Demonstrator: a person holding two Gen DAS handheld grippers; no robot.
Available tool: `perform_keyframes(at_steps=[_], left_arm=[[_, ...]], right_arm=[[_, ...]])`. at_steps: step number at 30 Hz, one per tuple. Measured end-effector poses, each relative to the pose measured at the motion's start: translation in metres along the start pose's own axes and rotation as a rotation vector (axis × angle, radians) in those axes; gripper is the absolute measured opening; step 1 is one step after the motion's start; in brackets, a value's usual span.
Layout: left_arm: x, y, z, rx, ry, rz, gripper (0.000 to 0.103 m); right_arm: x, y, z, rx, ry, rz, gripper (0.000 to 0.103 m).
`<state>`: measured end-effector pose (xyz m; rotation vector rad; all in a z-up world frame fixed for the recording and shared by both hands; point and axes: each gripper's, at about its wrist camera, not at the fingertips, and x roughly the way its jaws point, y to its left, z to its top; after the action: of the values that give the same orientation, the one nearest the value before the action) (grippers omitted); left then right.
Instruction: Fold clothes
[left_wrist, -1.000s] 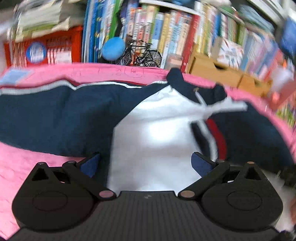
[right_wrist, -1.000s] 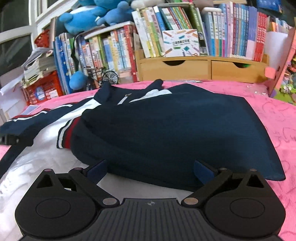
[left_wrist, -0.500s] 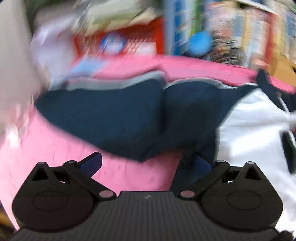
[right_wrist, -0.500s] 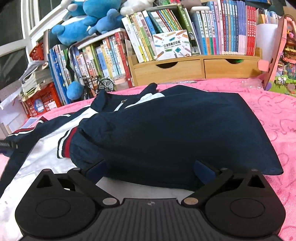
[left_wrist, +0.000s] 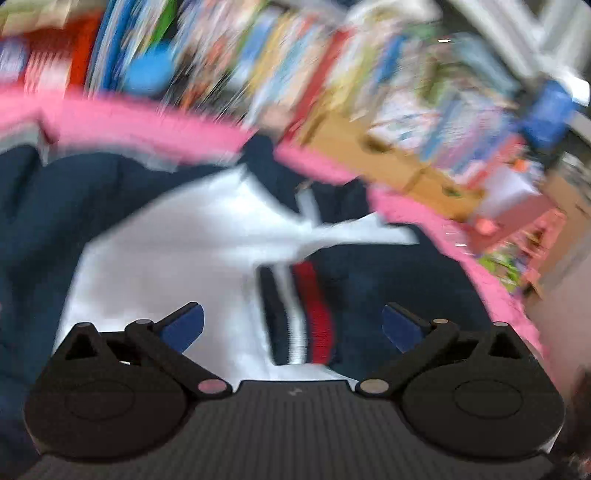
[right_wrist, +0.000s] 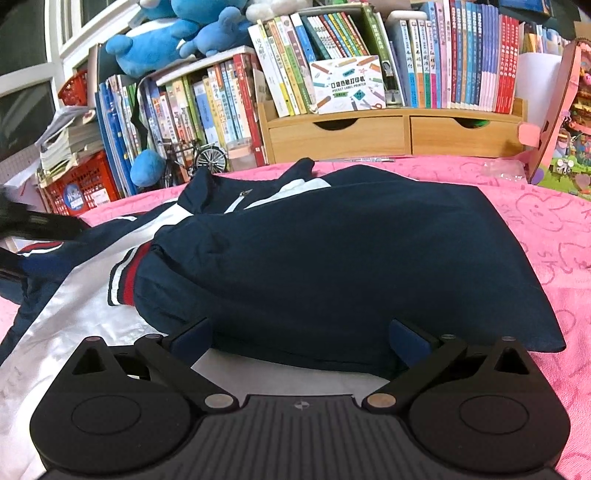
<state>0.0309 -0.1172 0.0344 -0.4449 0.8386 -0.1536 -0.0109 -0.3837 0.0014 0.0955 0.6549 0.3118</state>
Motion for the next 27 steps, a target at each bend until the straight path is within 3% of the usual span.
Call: perform_keyframes(at_steps=[3, 6, 9, 11, 12, 13, 14, 15, 19, 23, 26, 27], left_arm=[[0.006, -0.021, -0.005, 0.079, -0.042, 0.025, 0.103], [0.018, -0.033, -0.008, 0.132, 0.000, -0.055, 0.103], [0.011, -0.043, -0.014, 0.168, -0.057, -0.114, 0.097], [0.010, -0.050, -0.015, 0.200, -0.107, -0.070, 0.080], [0.010, -0.051, -0.014, 0.209, -0.119, 0.002, 0.051], [0.014, -0.051, -0.013, 0.204, -0.105, 0.080, 0.033], [0.020, -0.049, -0.011, 0.195, -0.085, 0.156, 0.030], [0.022, -0.045, -0.011, 0.170, -0.071, 0.170, 0.025], [0.014, -0.044, -0.007, 0.149, -0.118, 0.149, 0.012], [0.005, -0.051, -0.001, 0.200, -0.178, 0.125, 0.012], [0.022, -0.048, 0.000, 0.166, -0.090, 0.064, 0.044], [0.029, -0.046, 0.000, 0.152, -0.052, 0.052, 0.070]], right_arm=[[0.000, 0.000, 0.000, 0.002, 0.001, 0.000, 0.103], [0.000, -0.001, 0.000, 0.004, 0.002, 0.000, 0.103], [0.000, -0.001, 0.000, 0.006, 0.003, 0.000, 0.103], [0.000, -0.002, 0.000, 0.011, 0.003, 0.000, 0.103], [0.000, -0.002, 0.000, 0.013, 0.004, 0.002, 0.103], [0.000, -0.002, 0.000, 0.015, 0.004, 0.004, 0.103], [0.000, -0.003, 0.000, 0.016, 0.004, 0.006, 0.103], [0.000, -0.003, 0.000, 0.015, 0.005, 0.010, 0.103], [0.000, -0.001, 0.000, 0.008, 0.009, 0.007, 0.103], [0.001, -0.001, 0.001, 0.005, 0.012, 0.009, 0.103], [0.001, 0.000, 0.001, -0.002, 0.017, 0.001, 0.103], [0.001, 0.001, 0.001, -0.005, 0.018, -0.002, 0.103]])
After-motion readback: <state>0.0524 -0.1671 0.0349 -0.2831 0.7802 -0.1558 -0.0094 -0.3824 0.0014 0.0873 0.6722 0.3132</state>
